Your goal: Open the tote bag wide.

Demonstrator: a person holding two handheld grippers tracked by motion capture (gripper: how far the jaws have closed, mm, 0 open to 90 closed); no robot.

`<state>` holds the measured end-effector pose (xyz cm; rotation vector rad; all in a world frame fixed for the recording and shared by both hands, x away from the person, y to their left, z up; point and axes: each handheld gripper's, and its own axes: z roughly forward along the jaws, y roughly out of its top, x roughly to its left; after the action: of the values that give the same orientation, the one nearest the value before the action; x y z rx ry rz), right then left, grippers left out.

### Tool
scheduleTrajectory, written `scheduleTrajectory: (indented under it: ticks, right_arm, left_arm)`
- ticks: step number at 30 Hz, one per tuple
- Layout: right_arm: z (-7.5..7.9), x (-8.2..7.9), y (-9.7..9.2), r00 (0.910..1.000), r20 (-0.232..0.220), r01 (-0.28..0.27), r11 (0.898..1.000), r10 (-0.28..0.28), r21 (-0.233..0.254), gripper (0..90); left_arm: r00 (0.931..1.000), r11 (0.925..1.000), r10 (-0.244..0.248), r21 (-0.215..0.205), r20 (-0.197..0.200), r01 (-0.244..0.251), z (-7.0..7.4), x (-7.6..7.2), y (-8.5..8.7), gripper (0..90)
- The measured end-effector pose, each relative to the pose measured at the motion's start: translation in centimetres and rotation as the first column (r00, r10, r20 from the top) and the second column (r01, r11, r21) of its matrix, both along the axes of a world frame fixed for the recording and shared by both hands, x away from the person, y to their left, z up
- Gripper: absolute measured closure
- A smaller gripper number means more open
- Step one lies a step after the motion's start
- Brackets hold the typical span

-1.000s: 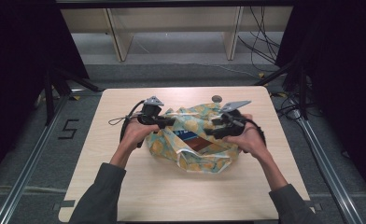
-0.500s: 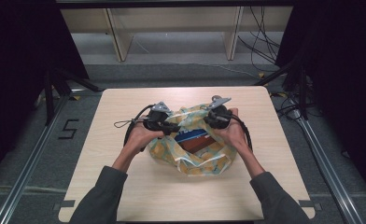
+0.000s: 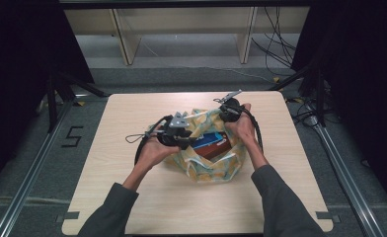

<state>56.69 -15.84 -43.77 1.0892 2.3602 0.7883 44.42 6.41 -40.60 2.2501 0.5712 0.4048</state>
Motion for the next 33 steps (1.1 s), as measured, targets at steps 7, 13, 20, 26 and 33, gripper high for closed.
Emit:
scheduleTrajectory:
  ticks: [7,13,20,26,33]
  right_arm:
    - [-0.6,0.4,0.0,1.0000,-0.007,0.007,1.000,-0.007,-0.025,90.0]
    - [-1.0,0.9,-0.8,0.9999,-0.002,0.016,1.000,-0.016,0.001,90.0]
    - [-1.4,1.0,-0.7,0.9997,-0.017,0.019,0.999,-0.020,-0.032,89.8]
    - [0.4,0.0,-0.9,0.9998,-0.020,0.011,0.999,-0.010,0.051,73.9]
    - [3.8,-4.2,-2.6,0.9977,-0.022,-0.058,0.977,0.064,0.204,59.9]
  left_arm:
    - [0.9890,0.9927,-0.036,0.108,-0.143,0.052,-4.5,-0.1,-0.9,80.8]
    - [0.9695,0.9832,-0.057,0.155,-0.238,0.096,-8.2,-3.9,1.0,87.8]
    - [0.9751,0.9839,-0.074,0.144,-0.209,0.105,-7.8,-5.7,2.0,86.7]
    - [0.9942,0.9991,-0.042,0.005,-0.099,0.043,-2.9,-4.2,1.9,79.1]
    - [0.9959,0.9985,0.048,-0.024,-0.076,-0.050,-0.3,1.3,-1.5,70.8]
